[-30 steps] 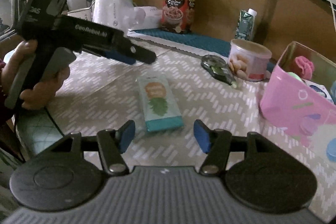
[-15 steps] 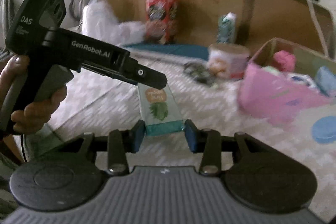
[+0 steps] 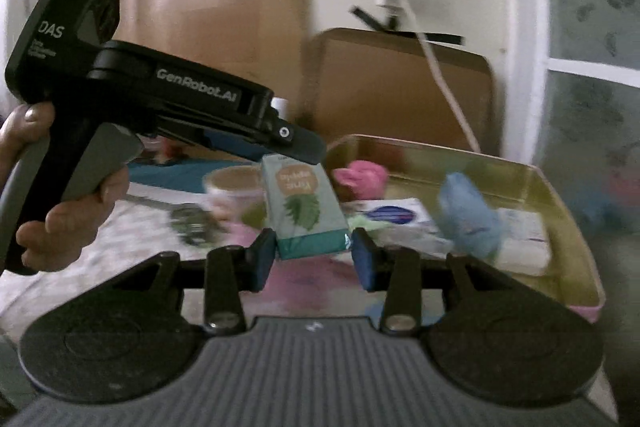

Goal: Organize soft objects
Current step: 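Carry the apple packet into the pink tin and open the right gripper, then move the right gripper to the green correction-tape dispenser and close on it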

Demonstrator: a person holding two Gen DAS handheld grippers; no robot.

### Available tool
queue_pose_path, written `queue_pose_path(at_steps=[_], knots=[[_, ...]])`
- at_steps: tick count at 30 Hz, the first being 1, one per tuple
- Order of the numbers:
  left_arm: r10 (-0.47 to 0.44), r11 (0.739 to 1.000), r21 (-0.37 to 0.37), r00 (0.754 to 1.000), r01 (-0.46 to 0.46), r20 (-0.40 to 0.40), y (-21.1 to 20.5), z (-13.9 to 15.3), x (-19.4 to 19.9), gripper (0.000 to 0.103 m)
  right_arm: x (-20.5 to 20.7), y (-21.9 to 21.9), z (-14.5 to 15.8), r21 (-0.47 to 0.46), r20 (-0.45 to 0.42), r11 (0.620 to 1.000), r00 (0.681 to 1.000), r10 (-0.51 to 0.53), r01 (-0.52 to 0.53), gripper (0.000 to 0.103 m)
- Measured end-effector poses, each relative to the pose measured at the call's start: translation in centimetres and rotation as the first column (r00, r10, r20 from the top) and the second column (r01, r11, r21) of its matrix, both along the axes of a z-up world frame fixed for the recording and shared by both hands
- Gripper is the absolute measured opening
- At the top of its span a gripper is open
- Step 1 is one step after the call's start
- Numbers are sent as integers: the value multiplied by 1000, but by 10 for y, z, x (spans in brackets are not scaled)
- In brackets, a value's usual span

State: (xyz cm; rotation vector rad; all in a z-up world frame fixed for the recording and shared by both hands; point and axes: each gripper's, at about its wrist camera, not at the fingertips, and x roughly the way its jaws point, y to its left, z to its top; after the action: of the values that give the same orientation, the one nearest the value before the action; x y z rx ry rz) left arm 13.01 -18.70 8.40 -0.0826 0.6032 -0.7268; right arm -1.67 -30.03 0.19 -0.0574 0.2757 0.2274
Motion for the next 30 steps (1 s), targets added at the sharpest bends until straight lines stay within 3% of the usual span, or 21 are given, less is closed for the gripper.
queue_pose_path(at_steps=[6,9,11,14,23,30], knots=[[-41,998,37,998,43,-48,-44,-21,20,64,16,-30,-11,-38,-7,993,994,-111,111,45],[-26,998,63,998,29,-49,-55,-31,19,64,24,-40,-21,-119,26,953,960,-279,280,45],[-31,998,55,998,35,-59,-51,-33,17,64,23,-47,-24,-120,41,933,941,-336,339,45],[-25,998,63,999,27,-33,-40,-33,6,64,12,-58,-25,-31,31,942,943,-332,333,45],[-19,1000,17,999,18,39,27,-21,-51,67,-2,-34,-14,50,37,963,963,-265,263,45],[136,990,36,991,-136,-12,114,-42,-76,67,-3,13,-1,24,54,991,990,-133,131,45]])
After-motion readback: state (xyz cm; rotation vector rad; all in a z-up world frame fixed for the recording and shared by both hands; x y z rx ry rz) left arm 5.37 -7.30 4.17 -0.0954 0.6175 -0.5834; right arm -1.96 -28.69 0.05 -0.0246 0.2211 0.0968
